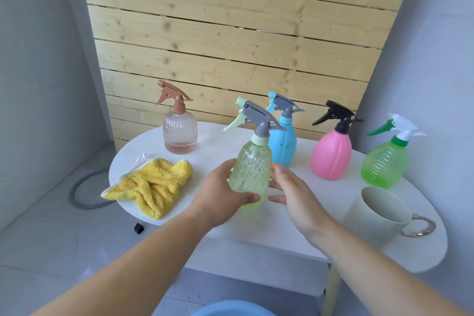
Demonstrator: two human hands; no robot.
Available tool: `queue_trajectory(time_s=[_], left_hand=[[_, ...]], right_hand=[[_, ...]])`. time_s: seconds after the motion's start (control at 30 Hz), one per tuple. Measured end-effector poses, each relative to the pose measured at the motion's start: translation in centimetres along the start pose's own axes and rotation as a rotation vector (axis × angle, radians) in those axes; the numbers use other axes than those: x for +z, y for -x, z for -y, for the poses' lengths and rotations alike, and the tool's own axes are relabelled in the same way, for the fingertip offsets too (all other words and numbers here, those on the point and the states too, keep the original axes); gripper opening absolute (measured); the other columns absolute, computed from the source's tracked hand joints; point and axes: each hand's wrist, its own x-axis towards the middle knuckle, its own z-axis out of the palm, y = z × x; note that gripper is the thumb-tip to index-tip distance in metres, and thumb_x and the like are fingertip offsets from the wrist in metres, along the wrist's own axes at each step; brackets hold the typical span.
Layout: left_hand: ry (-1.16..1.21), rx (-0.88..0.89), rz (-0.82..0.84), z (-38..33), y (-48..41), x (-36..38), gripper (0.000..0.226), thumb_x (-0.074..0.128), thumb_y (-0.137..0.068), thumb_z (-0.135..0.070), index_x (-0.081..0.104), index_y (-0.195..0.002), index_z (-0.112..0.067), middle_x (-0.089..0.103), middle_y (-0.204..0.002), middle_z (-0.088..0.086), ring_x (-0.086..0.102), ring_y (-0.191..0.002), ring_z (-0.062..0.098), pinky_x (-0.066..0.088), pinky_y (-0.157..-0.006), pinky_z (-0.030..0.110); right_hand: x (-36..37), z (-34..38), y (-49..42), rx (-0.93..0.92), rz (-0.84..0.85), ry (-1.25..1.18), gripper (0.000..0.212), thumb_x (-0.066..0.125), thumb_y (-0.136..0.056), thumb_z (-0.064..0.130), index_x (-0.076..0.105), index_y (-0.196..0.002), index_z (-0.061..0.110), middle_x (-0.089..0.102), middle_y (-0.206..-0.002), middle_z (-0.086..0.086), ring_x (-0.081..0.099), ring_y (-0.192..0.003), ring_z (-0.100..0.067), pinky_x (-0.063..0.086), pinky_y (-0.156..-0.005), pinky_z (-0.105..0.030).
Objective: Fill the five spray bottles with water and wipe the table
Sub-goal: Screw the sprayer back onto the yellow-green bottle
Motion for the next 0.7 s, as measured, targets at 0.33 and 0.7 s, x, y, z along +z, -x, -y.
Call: queue_trajectory(time_s=[0.33, 0.7], left_hand=[[0.004, -0.042, -0.082, -0.2, -9.5, -5.0, 0.079, 0.089, -0.076, -0.018, 0.05, -0.145, -0.028, 0.066, -0.108, -0.009, 0.062, -0.088, 0.006, 0.039, -0.061, 0.012], [0.046, -0.091, -0.094, 1.6, -12.9, -4.2, 0.085, 0.091, -0.075, -0.022, 0.047, -0.148, -0.029, 0.068, -0.113, -0.007, 0.066, -0.104, 0.016, 0.046, -0.07, 0.022]], right_hand=[[3.5, 0.8, -11.6, -0.011, 0.06, -0.069, 0.048, 0.027, -0.103, 0.052, 0.036, -0.148, 0.038, 0.044, -0.148, 0.021, 0.041, -0.136, -0.003, 0.04, -0.112, -0.04], [3.9, -1.2, -15.7, 0.023, 0.039, -0.078, 0.048, 0.025, -0.101, 0.054, 0.046, -0.142, 0.04, 0.053, -0.139, 0.021, 0.047, -0.131, -0.001, 0.033, -0.117, -0.04]])
